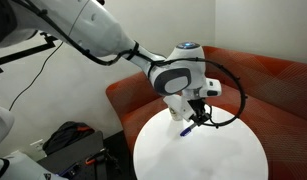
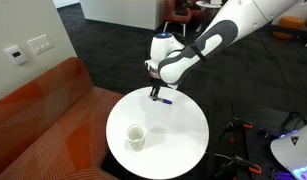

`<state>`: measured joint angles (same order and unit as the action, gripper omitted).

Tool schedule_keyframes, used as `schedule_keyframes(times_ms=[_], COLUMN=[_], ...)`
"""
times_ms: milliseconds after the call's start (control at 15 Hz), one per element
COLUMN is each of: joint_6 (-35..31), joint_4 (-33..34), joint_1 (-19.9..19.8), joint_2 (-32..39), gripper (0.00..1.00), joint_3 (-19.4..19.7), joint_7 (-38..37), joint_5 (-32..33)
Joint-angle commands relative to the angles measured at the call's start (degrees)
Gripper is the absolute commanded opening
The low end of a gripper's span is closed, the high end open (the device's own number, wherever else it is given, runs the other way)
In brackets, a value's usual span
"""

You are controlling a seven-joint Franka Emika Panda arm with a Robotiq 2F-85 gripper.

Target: Put the pen in the cup

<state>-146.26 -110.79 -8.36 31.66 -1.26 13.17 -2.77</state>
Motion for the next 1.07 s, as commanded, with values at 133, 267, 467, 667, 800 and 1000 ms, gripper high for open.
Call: schedule_keyframes(times_ms=[133, 267, 467, 667, 800, 1000], joint_6=[-1.8, -0.7, 2.0, 5.4, 4.2, 4.5], joint_4=[-6.0, -6.4, -6.4, -5.9, -5.0, -5.0], joint_1=[-5.3, -8.6, -12.7, -14.8, -12.0, -11.9], joint_2=[-4.2, -4.2, -3.7, -3.6, -2.2, -2.0], gripper=[0.05, 0.05, 0.05, 0.05, 0.05, 0.18], joint_3=[-5.1, -8.0, -11.1, -11.6, -8.9, -8.3], joint_7=[14.3, 22.6, 34.5, 44.1, 42.8, 43.5], joint_5=[-3.3, -5.8, -9.9, -13.6, -13.6, -13.8])
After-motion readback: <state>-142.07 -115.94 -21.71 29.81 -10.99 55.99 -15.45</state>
